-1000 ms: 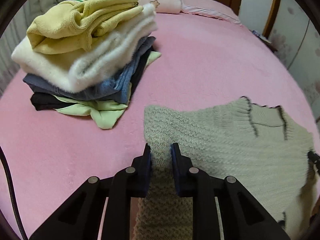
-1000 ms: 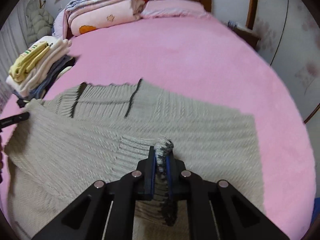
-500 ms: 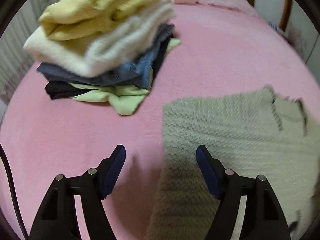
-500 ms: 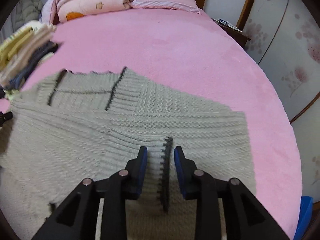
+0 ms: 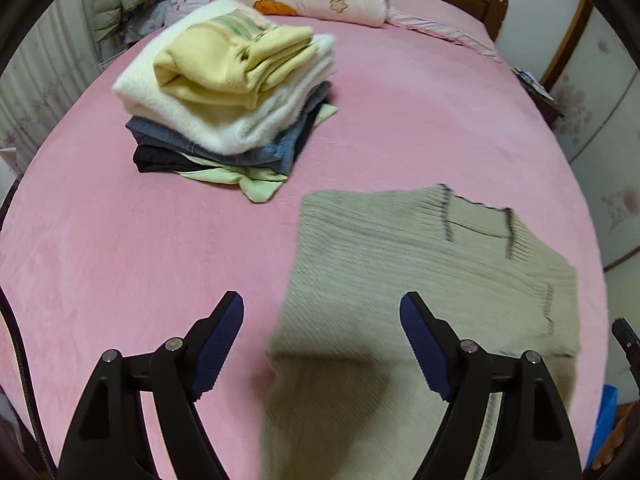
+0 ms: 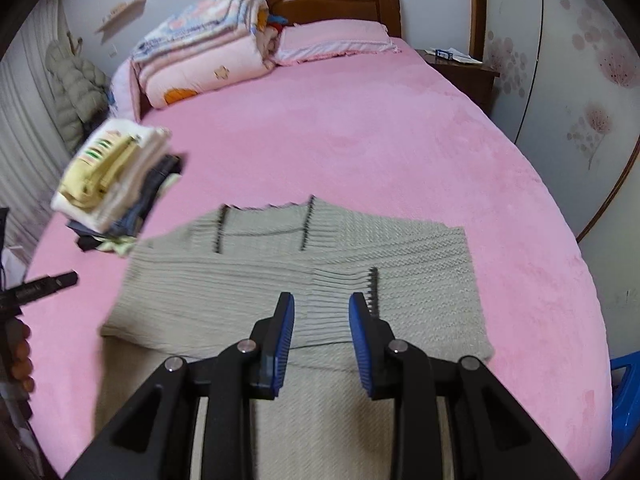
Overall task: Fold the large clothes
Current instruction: 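Release the cardigan and lift both tools to view the folded body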
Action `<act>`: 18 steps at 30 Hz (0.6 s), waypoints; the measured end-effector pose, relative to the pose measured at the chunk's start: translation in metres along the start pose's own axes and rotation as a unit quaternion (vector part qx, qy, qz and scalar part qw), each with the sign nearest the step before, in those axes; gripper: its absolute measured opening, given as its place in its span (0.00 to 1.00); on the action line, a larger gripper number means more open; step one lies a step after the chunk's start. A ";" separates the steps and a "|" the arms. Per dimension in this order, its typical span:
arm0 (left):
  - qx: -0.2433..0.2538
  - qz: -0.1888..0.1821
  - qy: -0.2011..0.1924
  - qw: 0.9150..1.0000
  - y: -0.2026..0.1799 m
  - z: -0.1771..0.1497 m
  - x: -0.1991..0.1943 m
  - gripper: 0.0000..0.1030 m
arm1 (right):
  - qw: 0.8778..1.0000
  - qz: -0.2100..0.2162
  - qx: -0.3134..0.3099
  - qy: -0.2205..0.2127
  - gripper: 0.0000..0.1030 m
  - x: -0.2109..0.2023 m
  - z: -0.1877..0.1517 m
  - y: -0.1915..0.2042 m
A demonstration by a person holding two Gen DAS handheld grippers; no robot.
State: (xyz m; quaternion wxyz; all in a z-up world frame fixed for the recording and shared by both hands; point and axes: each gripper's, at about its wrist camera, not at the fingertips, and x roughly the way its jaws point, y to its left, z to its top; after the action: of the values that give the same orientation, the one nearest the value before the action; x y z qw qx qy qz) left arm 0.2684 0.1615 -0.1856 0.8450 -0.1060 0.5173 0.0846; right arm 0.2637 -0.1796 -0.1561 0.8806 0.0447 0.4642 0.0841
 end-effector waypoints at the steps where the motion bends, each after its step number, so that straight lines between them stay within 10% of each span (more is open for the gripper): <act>1: 0.003 0.000 -0.003 1.000 -0.005 -0.002 -0.009 0.77 | 1.000 0.002 -0.002 -0.003 0.30 -0.011 0.002 0.002; 18: -0.008 -0.036 -0.031 0.999 -0.036 -0.055 -0.163 0.77 | 0.998 0.048 -0.014 -0.042 0.40 -0.136 -0.004 0.019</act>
State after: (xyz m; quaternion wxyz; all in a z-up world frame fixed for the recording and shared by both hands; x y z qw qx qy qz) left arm 0.1566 0.1070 -0.0609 0.8622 -0.1288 0.4862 0.0611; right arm 0.1828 -0.1863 -0.0451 0.8947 0.0587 0.4229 0.1310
